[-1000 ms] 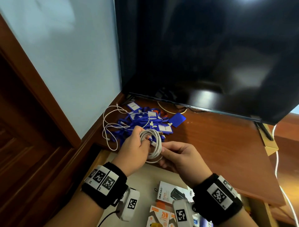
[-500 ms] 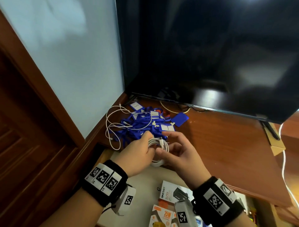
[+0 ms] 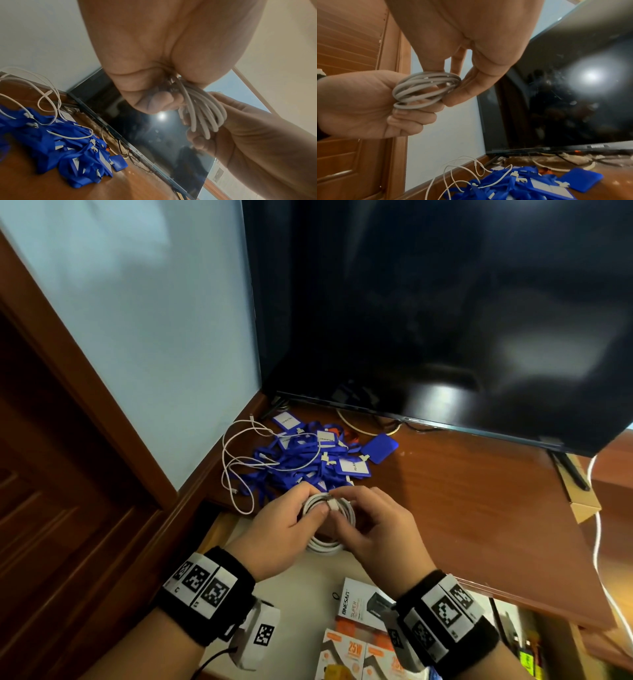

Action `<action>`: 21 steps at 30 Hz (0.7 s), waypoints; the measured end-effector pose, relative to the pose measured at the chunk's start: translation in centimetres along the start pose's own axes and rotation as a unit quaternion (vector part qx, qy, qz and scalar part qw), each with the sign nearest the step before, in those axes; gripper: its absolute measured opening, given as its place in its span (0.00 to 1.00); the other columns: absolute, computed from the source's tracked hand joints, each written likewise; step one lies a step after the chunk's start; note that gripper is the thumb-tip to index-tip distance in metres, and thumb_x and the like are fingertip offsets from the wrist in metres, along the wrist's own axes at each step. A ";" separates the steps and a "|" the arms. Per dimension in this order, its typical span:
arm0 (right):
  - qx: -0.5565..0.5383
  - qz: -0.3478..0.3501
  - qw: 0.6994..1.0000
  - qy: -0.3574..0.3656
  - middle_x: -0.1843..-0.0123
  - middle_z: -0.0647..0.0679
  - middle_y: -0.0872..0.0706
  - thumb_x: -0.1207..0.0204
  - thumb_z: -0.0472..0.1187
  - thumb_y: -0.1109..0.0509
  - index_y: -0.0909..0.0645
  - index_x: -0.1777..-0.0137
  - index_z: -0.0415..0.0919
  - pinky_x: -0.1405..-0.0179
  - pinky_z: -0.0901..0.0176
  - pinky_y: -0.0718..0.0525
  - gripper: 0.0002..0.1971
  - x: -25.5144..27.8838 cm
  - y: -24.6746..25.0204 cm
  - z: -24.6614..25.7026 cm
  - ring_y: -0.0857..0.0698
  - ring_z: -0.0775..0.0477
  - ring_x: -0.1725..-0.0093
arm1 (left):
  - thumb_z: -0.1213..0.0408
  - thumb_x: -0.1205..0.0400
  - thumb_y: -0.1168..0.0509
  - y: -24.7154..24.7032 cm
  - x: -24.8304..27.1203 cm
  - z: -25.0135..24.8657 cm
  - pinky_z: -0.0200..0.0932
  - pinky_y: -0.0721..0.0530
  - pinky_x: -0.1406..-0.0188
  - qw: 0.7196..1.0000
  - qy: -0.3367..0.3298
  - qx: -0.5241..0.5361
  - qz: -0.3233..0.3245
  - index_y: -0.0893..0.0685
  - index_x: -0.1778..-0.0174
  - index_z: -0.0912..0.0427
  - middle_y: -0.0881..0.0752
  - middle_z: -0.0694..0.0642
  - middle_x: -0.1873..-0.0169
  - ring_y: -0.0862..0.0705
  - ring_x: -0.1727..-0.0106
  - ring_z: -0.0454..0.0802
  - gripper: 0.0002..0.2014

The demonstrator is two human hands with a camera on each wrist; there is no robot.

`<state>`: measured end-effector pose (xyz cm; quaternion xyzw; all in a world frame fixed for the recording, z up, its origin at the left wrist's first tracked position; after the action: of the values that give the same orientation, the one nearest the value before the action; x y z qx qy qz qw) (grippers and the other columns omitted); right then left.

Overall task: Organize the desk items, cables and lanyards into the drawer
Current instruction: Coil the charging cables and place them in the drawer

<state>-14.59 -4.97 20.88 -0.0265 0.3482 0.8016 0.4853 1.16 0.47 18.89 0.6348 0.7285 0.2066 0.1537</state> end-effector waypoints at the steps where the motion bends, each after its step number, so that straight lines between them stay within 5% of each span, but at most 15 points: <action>1: 0.009 -0.002 1.000 0.016 0.54 0.61 0.17 0.23 0.44 0.21 0.12 0.40 0.56 0.57 0.65 0.16 0.12 -0.1 0.0 0.2 0.14 0.57 0.56 | 0.51 0.10 0.37 0.1 0.0 0.1 0.63 0.13 0.45 1.000 -0.002 0.001 -0.003 0.18 0.45 0.45 0.10 0.47 0.56 0.11 0.52 0.45 0.05; 6: 0.056 -0.032 0.997 0.036 0.49 0.56 0.22 0.21 0.47 0.23 0.14 0.41 0.52 0.61 0.62 0.16 0.11 -0.3 -0.5 0.3 0.18 0.57 0.56 | 0.50 0.09 0.39 0.6 0.0 0.1 0.60 0.12 0.45 1.000 -0.007 0.016 -0.008 0.17 0.44 0.46 0.11 0.47 0.56 0.11 0.52 0.44 0.07; 9: 0.072 -0.054 0.995 0.035 0.43 0.56 0.22 0.22 0.49 0.25 0.18 0.43 0.47 0.54 0.67 0.17 0.12 -0.2 -1.0 0.3 0.18 0.59 0.49 | 0.49 0.09 0.38 0.8 0.2 0.2 0.59 0.12 0.46 1.000 -0.018 0.024 -0.006 0.17 0.44 0.45 0.11 0.49 0.54 0.11 0.52 0.45 0.07; 12: 0.065 -0.052 0.996 -0.001 0.41 0.59 0.15 0.21 0.53 0.28 0.26 0.45 0.56 0.47 0.73 0.21 0.10 -0.1 -1.2 -0.2 0.17 0.61 0.42 | 0.51 0.10 0.35 1.1 0.4 0.8 0.58 0.12 0.49 1.000 -0.020 0.008 -0.012 0.17 0.45 0.44 0.11 0.49 0.56 0.12 0.54 0.46 0.04; 14: 0.002 -0.044 0.997 -0.065 0.48 0.57 0.10 0.20 0.55 0.29 0.30 0.48 0.59 0.54 0.63 0.14 0.10 -0.2 -1.3 -0.8 0.12 0.59 0.50 | 0.51 0.11 0.34 1.5 0.6 1.6 0.58 0.12 0.50 1.000 -0.014 -0.005 -0.024 0.17 0.45 0.45 0.11 0.48 0.57 0.12 0.56 0.45 0.04; 16: -0.098 -0.039 0.988 -0.116 0.57 0.50 0.09 0.17 0.46 0.28 0.28 0.47 0.52 0.61 0.54 0.10 0.10 -0.3 -1.5 -1.2 0.09 0.54 0.60 | 0.51 0.11 0.34 1.8 0.8 2.4 0.58 0.13 0.49 0.999 -0.009 -0.003 -0.031 0.17 0.43 0.46 0.10 0.48 0.56 0.11 0.55 0.46 0.05; 21: -0.263 -0.030 0.932 -0.249 0.56 0.42 0.06 0.13 0.38 0.32 0.28 0.41 0.37 0.59 0.42 0.07 0.09 -0.1 -2.5 -2.9 0.07 0.39 0.59 | 0.50 0.11 0.34 1.4 1.3 2.8 0.47 0.13 0.51 0.999 -0.005 0.008 -0.035 0.14 0.45 0.46 0.09 0.49 0.56 0.10 0.55 0.44 0.07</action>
<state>-13.39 -6.00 17.41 0.0366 -0.0077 0.8302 0.5563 3.53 2.22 17.23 0.6109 0.7512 0.1920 0.1600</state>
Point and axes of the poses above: each hand's wrist, its own x-axis away from the middle knuckle, its own y-axis out of the back of the hand, z = x × y, the point moved 6 cm from there along -x, towards the middle knuckle
